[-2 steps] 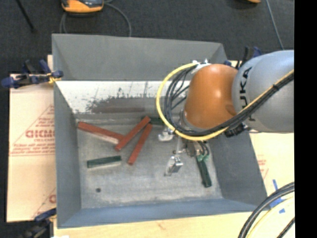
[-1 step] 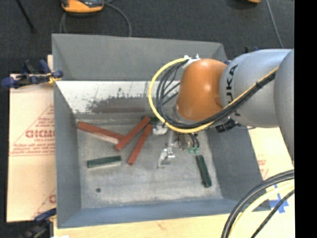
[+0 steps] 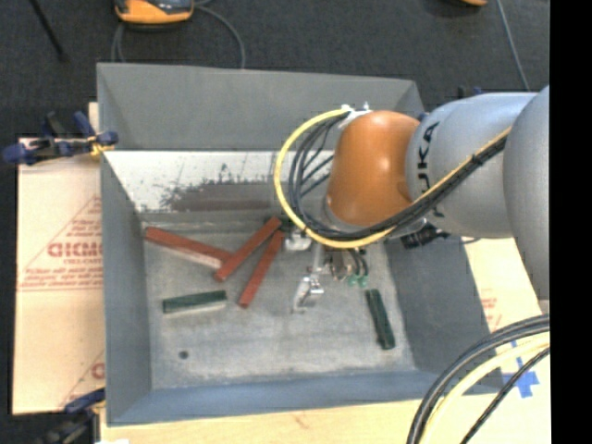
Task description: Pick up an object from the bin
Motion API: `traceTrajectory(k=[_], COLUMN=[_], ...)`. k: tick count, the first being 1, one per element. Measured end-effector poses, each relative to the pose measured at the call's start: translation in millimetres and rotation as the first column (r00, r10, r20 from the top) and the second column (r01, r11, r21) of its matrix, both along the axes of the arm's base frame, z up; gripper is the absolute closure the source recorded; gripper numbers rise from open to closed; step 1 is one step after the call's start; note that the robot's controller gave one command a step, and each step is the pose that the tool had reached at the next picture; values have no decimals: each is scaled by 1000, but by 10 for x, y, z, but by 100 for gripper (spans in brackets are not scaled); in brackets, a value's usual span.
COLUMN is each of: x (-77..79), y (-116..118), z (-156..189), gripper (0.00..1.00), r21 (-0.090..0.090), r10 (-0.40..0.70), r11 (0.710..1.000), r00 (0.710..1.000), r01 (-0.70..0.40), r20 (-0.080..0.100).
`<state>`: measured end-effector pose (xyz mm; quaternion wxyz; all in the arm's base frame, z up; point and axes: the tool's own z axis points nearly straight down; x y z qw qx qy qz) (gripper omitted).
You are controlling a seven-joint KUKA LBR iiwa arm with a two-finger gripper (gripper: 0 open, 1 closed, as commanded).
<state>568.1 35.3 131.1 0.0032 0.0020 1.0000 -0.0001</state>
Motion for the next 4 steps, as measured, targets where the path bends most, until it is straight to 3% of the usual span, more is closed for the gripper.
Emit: traceTrajectory(k=[1,2,3,4], x=[-319,358,353,449], y=[98,600,599,829], z=[259,-381,-391,-365], gripper=[0,100,100,100], r21=[5,0,0,-36], r10=[155,-30,-30,-43], r11=[988,1000,1000,998], r00=[988,1000,1000,999], r01=[-155,30,30,42], r20=[-16,-4,-5,-24])
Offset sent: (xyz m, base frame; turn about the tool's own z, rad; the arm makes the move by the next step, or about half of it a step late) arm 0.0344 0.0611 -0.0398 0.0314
